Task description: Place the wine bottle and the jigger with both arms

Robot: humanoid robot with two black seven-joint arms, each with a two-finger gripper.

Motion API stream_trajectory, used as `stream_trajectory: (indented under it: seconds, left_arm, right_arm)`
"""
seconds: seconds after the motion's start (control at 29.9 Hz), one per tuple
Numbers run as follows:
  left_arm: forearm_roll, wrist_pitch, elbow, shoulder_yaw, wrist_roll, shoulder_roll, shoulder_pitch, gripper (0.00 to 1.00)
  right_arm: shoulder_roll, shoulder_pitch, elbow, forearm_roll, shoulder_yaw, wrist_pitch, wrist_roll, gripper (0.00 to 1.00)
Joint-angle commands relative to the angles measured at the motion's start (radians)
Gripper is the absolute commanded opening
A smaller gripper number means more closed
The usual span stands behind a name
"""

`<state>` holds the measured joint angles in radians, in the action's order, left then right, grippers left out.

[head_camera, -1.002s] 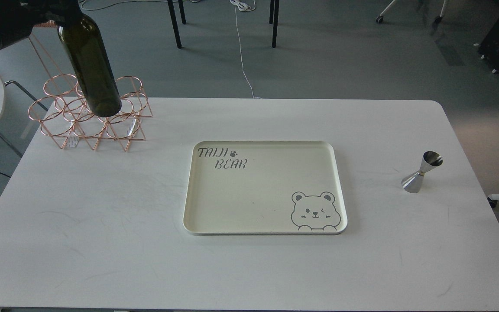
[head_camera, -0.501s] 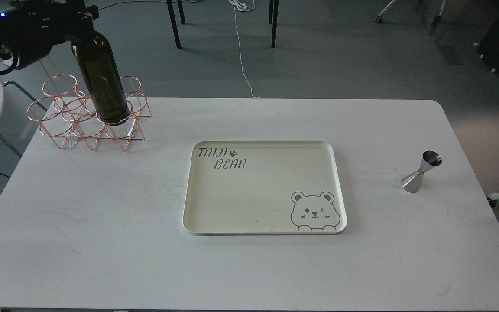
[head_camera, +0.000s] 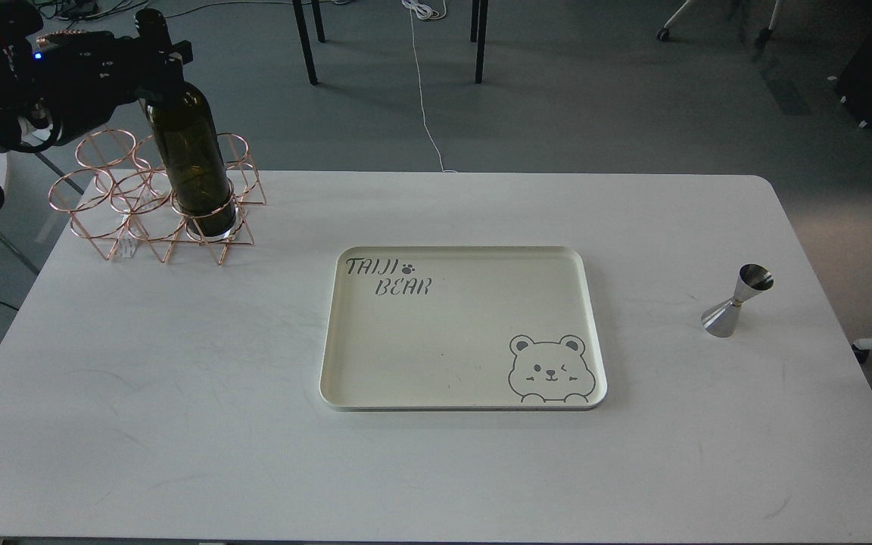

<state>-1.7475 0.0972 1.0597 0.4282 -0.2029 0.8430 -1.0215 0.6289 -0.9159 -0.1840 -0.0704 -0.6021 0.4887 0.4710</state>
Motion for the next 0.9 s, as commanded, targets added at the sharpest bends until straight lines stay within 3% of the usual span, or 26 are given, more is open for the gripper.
stream_trajectory:
  seconds: [0.0, 0.17, 0.3, 0.43, 0.63, 0.87]
  left_arm:
    - [0.025, -0.001, -0.033, -0.005, -0.001, -0.008, 0.003, 0.49]
    - [0.025, -0.001, -0.037, -0.005, -0.001, -0.008, 0.014, 0.70]
    - [0.028, -0.001, -0.037, -0.002, -0.004, -0.008, 0.017, 0.78]
    - [0.153, -0.001, -0.037, 0.020, -0.012, 0.001, 0.008, 0.97]
    - [0.658, 0.004, -0.037, 0.041, -0.012, 0.082, 0.006, 0.98]
    - [1.003, 0.007, -0.063, 0.064, -0.012, 0.128, 0.003, 0.98]
  right_arm:
    - [0.000, 0.000, 0.000, 0.000, -0.001, 0.000, 0.000, 0.97]
    - [0.000, 0.000, 0.000, 0.000, 0.001, 0.000, 0.000, 0.97]
    - [0.000, 0.000, 0.000, 0.000, -0.001, 0.000, 0.000, 0.97]
    - [0.000, 0.000, 0.000, 0.000, -0.001, 0.000, 0.000, 0.97]
    - [0.000, 0.015, 0.000, 0.000, 0.005, 0.000, 0.003, 0.99]
    - [0.005, 0.043, 0.001, 0.000, 0.001, 0.000, 0.005, 0.99]
